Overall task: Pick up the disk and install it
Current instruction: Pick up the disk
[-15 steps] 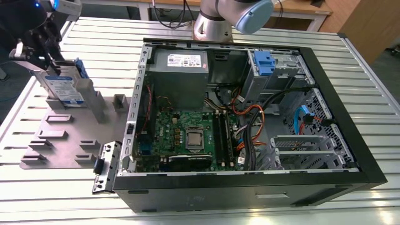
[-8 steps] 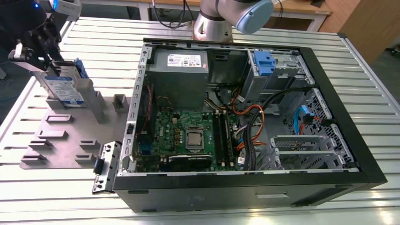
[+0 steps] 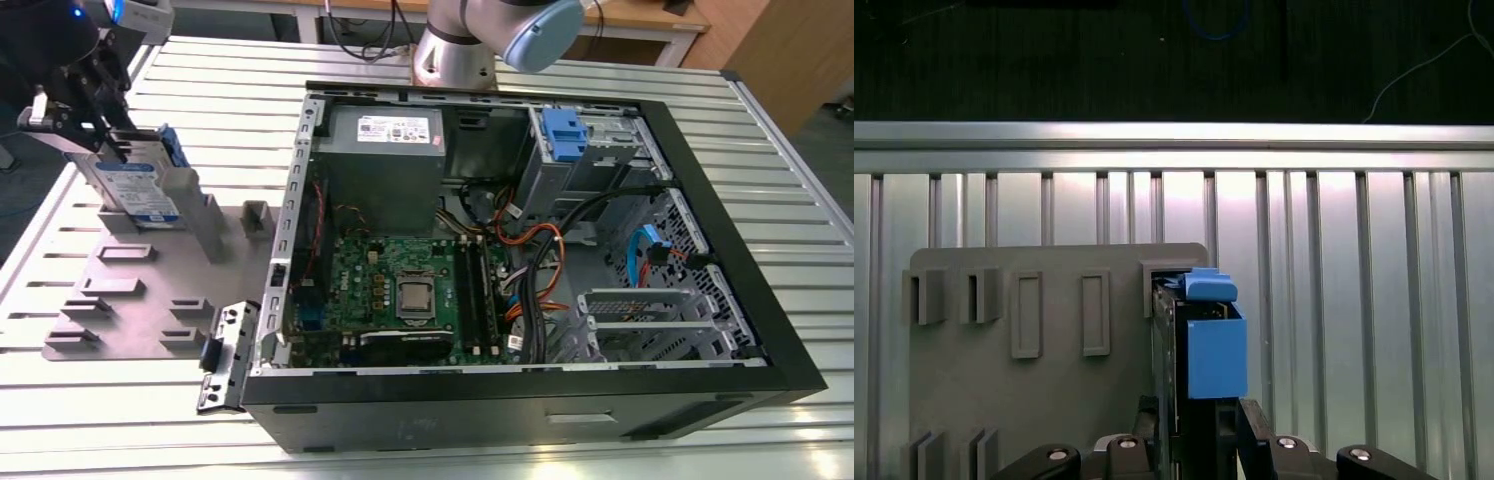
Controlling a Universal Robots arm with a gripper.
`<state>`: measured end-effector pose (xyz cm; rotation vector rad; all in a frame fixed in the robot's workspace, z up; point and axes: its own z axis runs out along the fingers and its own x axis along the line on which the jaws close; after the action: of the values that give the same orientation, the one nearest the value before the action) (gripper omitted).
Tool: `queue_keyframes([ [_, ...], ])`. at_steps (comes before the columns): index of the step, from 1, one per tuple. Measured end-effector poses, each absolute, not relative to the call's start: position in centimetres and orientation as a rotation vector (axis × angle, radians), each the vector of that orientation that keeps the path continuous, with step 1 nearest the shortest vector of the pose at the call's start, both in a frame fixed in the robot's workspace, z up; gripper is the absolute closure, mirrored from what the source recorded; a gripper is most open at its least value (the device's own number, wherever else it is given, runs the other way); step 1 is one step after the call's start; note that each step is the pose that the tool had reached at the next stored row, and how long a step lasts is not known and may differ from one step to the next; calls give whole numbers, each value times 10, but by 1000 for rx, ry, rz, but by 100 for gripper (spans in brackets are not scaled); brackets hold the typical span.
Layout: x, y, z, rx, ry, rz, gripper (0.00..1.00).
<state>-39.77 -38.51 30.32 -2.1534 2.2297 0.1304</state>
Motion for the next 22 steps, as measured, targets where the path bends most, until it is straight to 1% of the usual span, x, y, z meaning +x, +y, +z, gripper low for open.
queue_keyframes([
  [5, -398, -385, 303, -2154, 2230, 130, 58],
  [6, -398, -385, 303, -2154, 2230, 130, 64],
  [7, -398, -385, 303, -2154, 2230, 130, 65],
  [22, -398, -386, 306, -2154, 2230, 130, 65],
])
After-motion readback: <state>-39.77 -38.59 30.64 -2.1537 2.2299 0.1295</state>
